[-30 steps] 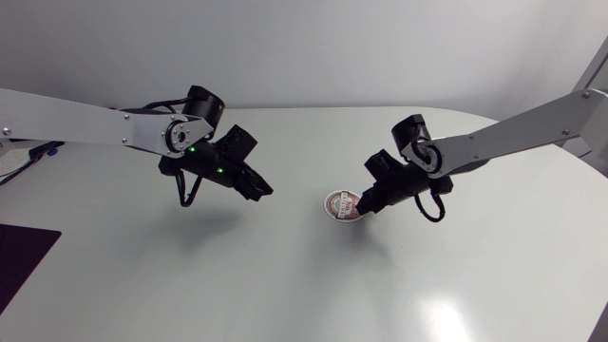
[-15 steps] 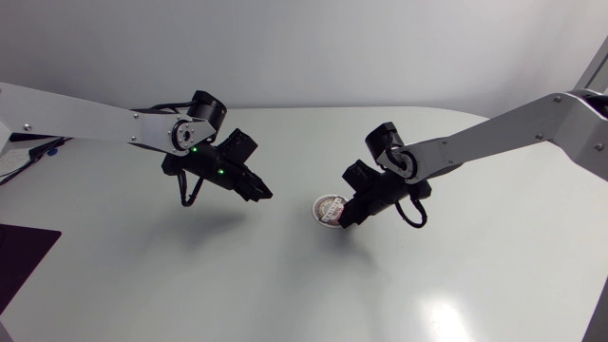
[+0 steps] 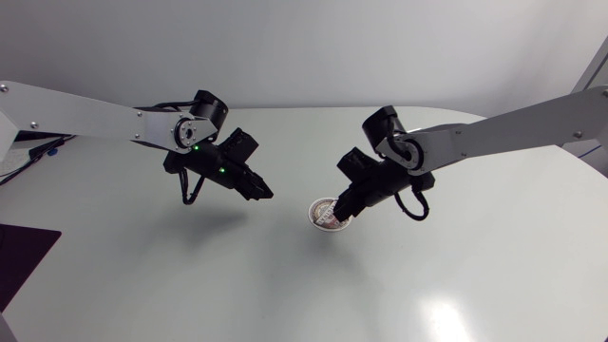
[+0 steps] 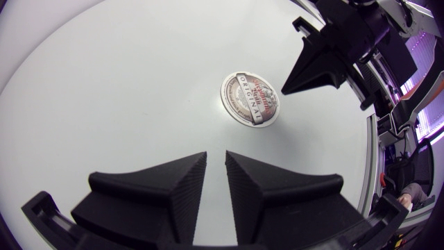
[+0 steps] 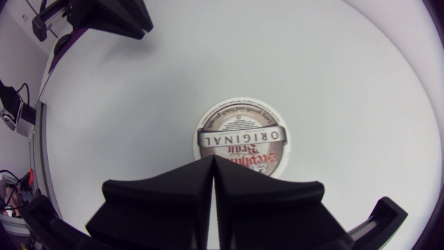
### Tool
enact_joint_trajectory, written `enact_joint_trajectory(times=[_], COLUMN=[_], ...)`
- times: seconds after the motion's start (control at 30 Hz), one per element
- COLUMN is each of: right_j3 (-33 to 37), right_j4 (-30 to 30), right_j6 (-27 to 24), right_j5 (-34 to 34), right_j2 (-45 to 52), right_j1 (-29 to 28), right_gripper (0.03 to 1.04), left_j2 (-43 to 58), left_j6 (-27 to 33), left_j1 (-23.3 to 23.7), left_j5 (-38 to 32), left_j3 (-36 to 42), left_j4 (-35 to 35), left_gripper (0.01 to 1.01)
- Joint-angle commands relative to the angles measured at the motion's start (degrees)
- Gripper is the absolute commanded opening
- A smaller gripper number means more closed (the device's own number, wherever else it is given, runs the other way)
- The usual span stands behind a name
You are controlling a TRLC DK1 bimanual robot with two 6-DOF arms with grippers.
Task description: Turn the coaster over.
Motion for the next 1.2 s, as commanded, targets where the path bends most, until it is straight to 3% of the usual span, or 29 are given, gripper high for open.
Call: enact_joint_trajectory(times=[0.0,0.3,0.47,0.87,1.07,1.17], right_j3=[0.8,6.7,9.6,6.9,5.7,3.8], right_j4=[-0.6,-0.7,-4.4,-5.5,-5.2,-5.0], right_j6=[-2.0,-2.6,-3.5,-3.3,-3.1,-3.1], right_j5=[-0.1,0.5,0.8,0.7,0.6,0.6], right_j2=[1.2,10.4,13.5,9.9,5.5,2.0], right_j1=[-2.0,-1.9,0.1,8.4,7.4,7.1], right_gripper=[0.05,0.05,0.05,0.05,0.05,0.05], left_j2=[1.9,1.9,1.7,1.4,3.3,4.4], left_j6=[1.1,1.1,1.3,1.6,2.1,3.4], left_j1=[0.4,0.5,0.7,1.0,1.1,0.7], left_j5=[0.8,0.9,0.9,0.9,0.9,0.9], left_j3=[2.1,2.1,1.9,1.6,2.5,3.4], left_j4=[-0.5,-1.0,-1.7,-2.5,-4.4,-6.3], left_gripper=[0.234,0.246,0.246,0.279,0.282,0.339])
